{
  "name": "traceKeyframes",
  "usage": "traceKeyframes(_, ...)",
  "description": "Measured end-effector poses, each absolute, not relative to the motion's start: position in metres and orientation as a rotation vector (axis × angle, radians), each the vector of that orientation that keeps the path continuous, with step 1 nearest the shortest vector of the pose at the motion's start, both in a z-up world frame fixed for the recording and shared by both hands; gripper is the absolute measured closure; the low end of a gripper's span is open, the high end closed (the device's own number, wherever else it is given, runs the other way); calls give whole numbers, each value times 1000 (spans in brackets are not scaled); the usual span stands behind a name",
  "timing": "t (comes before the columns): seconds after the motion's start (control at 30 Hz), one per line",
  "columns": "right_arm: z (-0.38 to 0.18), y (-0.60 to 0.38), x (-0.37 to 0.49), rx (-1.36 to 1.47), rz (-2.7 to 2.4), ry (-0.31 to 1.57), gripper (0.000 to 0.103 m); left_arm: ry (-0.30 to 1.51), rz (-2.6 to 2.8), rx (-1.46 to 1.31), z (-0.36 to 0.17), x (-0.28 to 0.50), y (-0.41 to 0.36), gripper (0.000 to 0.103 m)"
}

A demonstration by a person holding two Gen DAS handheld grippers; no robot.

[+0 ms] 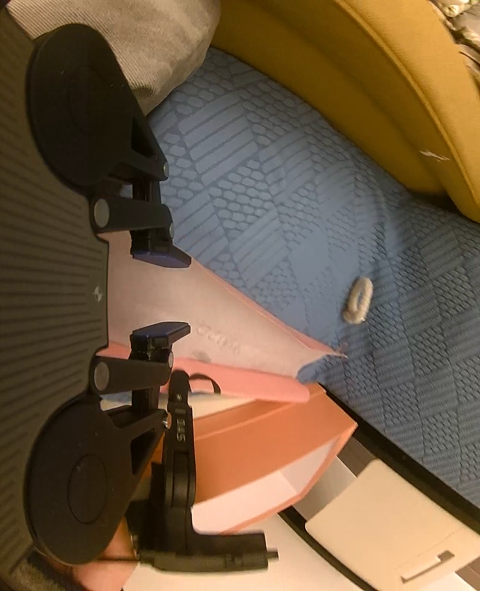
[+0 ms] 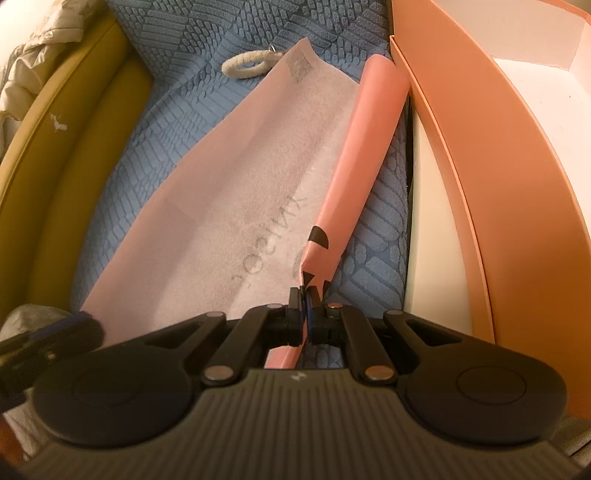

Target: Fold shopping bag

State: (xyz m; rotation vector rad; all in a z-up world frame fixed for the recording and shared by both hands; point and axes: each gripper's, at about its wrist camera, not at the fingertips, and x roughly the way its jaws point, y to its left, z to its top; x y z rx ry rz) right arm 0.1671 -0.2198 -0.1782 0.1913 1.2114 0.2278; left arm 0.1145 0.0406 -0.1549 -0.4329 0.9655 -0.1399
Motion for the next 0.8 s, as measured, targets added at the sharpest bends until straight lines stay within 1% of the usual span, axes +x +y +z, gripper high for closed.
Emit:
traceKeyframes(0.23, -178, -222, 168, 206, 231, 1216, 98, 911, -203, -448, -125, 102, 38, 66)
traceKeyframes(0.37, -179, -223, 170, 222, 233, 1223, 98, 908, -287, -448, -117, 98, 30, 66)
traceKeyframes(0.4, -179, -224, 170, 222, 234, 1223, 98, 917, -312, -447, -117, 97, 26, 66)
traceKeyframes(0.47, -179, -223, 171, 219, 237, 1223, 98, 945, -363, -441, -123, 94, 17, 71)
traceKeyframes(0.53, -179, -224, 171, 221, 240, 1225, 98, 985, -406, -428, -131, 93, 8, 73)
traceKeyframes(0.8, -179, -229, 170, 238, 245, 1232, 98, 1104, -478, -404, -152, 68, 2, 76)
